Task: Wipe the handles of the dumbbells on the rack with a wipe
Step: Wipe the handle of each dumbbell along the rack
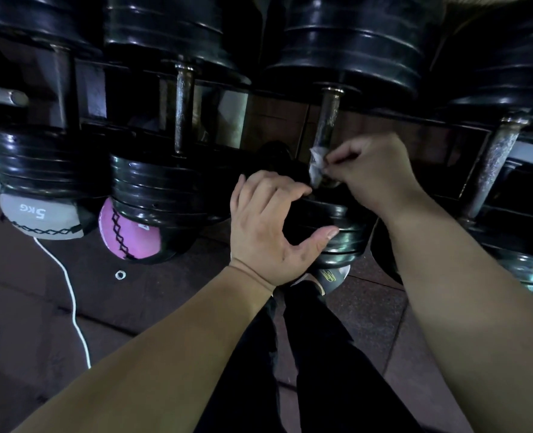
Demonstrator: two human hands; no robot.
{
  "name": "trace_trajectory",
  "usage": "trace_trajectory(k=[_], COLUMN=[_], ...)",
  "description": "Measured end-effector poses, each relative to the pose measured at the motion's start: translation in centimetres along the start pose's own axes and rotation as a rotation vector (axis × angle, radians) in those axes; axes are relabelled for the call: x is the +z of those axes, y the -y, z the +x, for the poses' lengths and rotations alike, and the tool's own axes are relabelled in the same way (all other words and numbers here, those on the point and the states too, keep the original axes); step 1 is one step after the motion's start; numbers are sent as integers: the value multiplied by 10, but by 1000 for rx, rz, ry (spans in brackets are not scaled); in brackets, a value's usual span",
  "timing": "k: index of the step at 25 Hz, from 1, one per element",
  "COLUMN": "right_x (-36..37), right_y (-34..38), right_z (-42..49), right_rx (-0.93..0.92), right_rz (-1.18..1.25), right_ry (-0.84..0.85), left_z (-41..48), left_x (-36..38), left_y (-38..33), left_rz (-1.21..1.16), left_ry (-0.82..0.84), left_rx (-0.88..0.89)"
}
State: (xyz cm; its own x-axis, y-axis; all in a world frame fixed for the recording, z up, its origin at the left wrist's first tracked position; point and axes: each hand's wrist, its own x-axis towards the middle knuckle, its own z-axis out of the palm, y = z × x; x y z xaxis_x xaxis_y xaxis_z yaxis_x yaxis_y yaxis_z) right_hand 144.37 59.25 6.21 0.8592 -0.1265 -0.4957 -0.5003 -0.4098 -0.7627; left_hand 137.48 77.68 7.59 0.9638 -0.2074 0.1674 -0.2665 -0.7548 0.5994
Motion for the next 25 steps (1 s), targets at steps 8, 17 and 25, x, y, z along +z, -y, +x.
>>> trace_trajectory(k=[8, 17, 25], right_x=[-3, -2, -16], right_y=[0, 3, 43], right_z=[8, 18, -4], right_rx=[-42, -45, -7], right_rz=[-32, 148, -277], right_ry=[-42, -220, 140], left_z=[1, -1, 2], left_x=[-2, 0, -4], left_y=[-1, 3, 3], left_rz=[7, 8, -30], left_ry=[13, 9, 108], left_rx=[-2, 17, -35])
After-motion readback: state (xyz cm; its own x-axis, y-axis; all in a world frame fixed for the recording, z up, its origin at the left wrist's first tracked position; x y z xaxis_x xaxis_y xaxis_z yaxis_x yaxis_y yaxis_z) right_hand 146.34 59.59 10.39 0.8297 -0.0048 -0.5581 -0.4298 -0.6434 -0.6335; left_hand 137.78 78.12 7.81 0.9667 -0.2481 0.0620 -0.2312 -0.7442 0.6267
